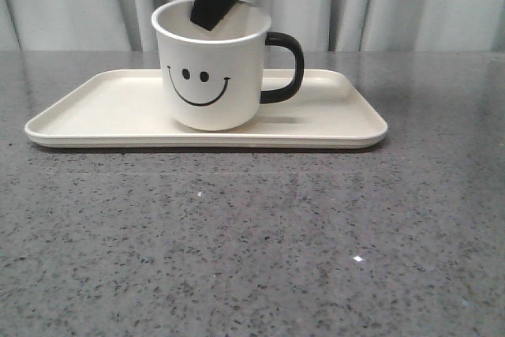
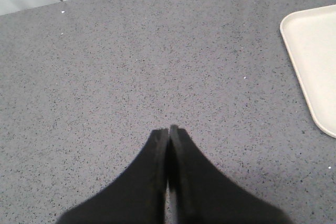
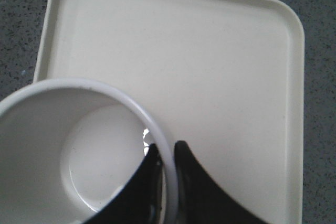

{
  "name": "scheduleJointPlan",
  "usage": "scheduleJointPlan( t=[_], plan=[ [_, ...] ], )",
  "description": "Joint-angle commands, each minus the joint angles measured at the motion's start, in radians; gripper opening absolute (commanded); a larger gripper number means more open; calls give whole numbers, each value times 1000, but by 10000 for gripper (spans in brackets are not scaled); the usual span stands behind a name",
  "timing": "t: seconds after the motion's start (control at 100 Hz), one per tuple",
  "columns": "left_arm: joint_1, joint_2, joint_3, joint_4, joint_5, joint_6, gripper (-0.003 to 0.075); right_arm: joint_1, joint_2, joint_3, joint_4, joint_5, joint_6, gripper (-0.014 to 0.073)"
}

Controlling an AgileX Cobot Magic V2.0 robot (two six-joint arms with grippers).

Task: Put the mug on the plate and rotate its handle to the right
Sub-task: 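Rotate the mug with the right gripper, turning the handle, and lower it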

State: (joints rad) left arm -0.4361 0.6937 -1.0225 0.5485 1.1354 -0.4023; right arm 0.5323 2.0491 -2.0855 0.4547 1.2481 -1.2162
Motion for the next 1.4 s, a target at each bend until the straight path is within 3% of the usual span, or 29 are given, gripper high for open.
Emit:
scheduleJointPlan(
  t=[0.0,1.39],
  plan=[
    [-8,1,-22,27,-59,-11,-20,1,-60,-20,39,89,-9,-64],
    [-8,1,-22,18,-59,-11,-20,15,-58,-8,63,87,-60,-64]
  ],
)
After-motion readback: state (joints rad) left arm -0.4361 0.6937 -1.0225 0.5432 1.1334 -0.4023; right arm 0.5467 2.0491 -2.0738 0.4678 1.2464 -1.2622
